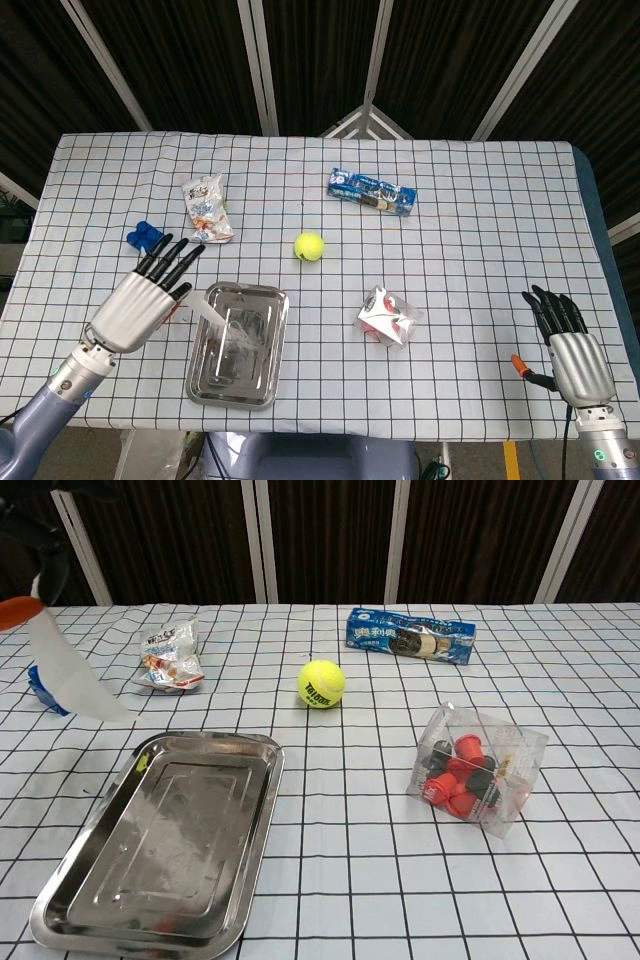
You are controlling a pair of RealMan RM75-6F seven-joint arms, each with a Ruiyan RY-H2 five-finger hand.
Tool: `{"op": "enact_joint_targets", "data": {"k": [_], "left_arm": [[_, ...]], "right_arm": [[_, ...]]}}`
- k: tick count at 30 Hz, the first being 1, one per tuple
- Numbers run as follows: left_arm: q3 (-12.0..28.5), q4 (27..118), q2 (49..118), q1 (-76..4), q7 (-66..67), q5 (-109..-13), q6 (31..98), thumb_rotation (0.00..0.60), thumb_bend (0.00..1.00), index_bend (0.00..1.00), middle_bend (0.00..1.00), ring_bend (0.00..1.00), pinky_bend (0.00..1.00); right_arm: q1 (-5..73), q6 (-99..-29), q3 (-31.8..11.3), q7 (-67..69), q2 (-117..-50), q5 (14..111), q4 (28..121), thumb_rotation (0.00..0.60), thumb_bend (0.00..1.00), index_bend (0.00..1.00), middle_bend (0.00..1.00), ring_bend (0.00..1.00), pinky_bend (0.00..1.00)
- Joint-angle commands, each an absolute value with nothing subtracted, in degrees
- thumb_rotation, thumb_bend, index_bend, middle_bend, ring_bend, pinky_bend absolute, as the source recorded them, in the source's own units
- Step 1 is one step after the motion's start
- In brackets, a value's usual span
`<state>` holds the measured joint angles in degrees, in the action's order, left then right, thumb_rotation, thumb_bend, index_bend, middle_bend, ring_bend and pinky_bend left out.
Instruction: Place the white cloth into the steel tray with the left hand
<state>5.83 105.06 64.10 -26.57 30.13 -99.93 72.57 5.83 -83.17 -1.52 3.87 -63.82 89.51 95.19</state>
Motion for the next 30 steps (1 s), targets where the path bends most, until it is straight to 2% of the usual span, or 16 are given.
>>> {"op": "enact_joint_targets", "data": {"k": [1, 10, 27, 30], "left_arm": [[6.7, 108.8, 66.0, -29.0, 34.0, -101.0, 69.7, 0.6, 0.53, 0.6, 0.05, 0.0, 0.0], [2.4, 109.4, 71.1, -28.7, 38.7, -104.2, 67.4, 0.6, 0.53, 0.6, 0.05, 0.0, 0.0], [-9.0, 94.9, 76.9, -25.7, 31.4, -109.2, 65.6, 0.6, 0.53, 0.6, 0.05, 0.0, 0.0], [-9.4, 93.3, 77.8, -25.5, 30.7, -109.8, 66.0, 0.6, 0.53, 0.6, 0.05, 0.0, 0.0]], "right_arm": [[5.8, -83.2, -1.5, 4.0, -63.8, 89.5, 95.2, 0.6, 0.31, 0.0, 0.0, 0.0, 0.0], [5.8, -83.2, -1.6, 4.5, -63.6, 89.3, 95.1, 0.6, 0.31, 0.0, 0.0, 0.0, 0.0], [5.8, -82.7, -1.6, 3.5, -63.6, 88.7, 95.5, 0.6, 0.31, 0.0, 0.0, 0.0, 0.0], [5.8, -82.7, -1.6, 3.5, -63.6, 88.7, 95.5, 0.6, 0.31, 0.0, 0.0, 0.0, 0.0]]}}
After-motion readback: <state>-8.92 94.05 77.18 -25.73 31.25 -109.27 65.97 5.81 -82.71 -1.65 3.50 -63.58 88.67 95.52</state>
